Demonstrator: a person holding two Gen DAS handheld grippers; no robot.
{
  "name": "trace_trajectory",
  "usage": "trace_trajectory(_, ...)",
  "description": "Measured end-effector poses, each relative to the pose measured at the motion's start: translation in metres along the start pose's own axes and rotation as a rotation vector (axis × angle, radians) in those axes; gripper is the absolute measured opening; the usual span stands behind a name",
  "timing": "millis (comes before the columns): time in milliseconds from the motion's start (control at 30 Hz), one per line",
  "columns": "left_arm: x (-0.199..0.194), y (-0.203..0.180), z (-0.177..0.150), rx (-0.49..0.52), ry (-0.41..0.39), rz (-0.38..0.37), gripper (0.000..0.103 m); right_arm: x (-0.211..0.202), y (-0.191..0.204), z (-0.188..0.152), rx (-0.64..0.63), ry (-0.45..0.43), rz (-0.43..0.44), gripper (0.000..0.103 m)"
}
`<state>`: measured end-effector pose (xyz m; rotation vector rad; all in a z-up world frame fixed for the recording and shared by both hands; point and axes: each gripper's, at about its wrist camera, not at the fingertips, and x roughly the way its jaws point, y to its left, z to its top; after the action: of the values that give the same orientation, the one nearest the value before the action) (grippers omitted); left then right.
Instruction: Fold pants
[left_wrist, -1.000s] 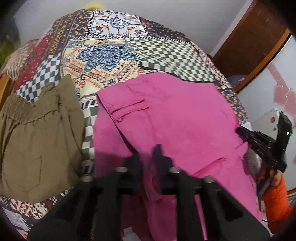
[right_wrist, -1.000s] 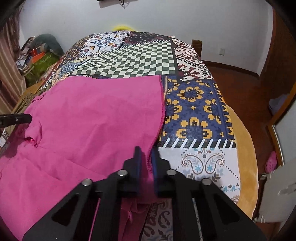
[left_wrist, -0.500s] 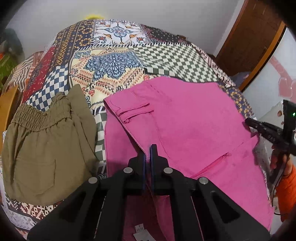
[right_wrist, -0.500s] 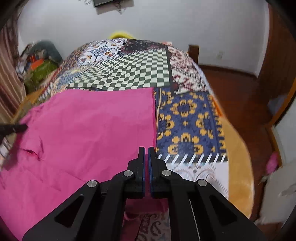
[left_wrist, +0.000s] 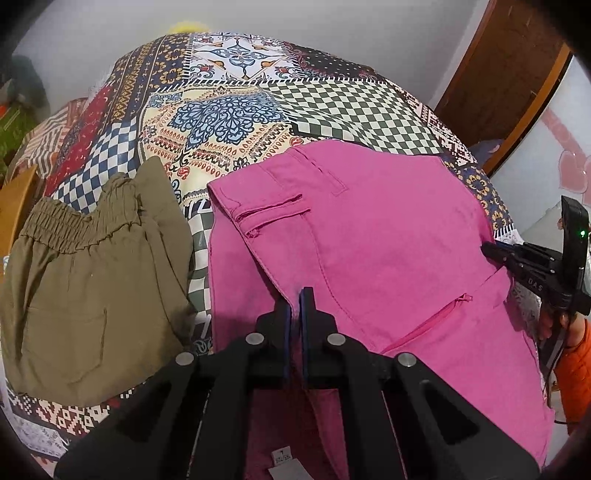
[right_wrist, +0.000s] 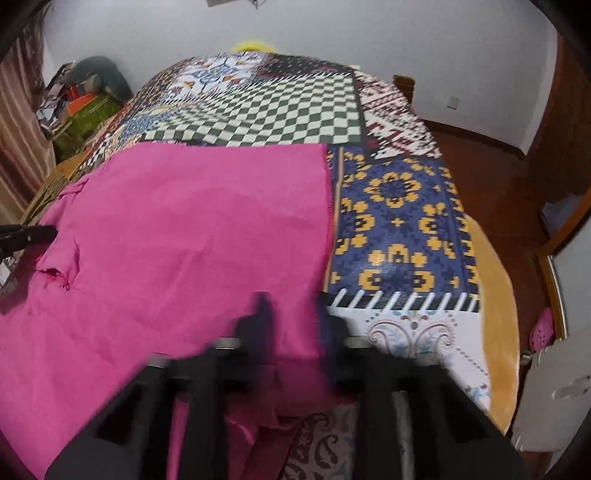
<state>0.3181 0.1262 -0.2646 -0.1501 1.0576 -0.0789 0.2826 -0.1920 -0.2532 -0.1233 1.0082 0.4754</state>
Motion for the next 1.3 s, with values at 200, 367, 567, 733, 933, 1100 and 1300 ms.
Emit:
trace_trajectory(200,-0.012,-0.001,-0.001,0.028,-0.046,0.05,0.004,-0.007,-0.002,0.001,-0.007,-0.038,-0.029,0.004)
trace_trajectory(367,-0.018,0.002,-0.004,0.03,-0.048,0.062,0.004,-0.013,-0.004,0.013,-0.014,-0.074,-0.032,0.004)
trace_trajectory(567,-0.009,0.009,-0.005,0.018,-0.018,0.058,0.004,-0.002,0.004,0.029,-0.069,-0.069,-0.073,0.003)
trace_trajectory(733,-0.014,0.013,-0.003,-0.016,-0.013,0.037,0.007,0.001,0.004,0.027,-0.077,-0.011,-0.067,0.006)
trace_trajectory(933,-0.03,0.008,0.0,-0.001,-0.031,0.081,0.01,-0.022,0.001,0.03,-0.053,-0.041,-0.061,0.028)
trace_trajectory(1100,-0.052,0.008,0.009,0.019,-0.074,0.109,0.011,-0.045,0.007,0.038,-0.068,-0.093,-0.059,0.031)
trace_trajectory(1300,-0.069,0.017,0.037,0.008,-0.127,0.119,0.027,-0.058,0.012,0.058,-0.08,-0.143,-0.049,0.042)
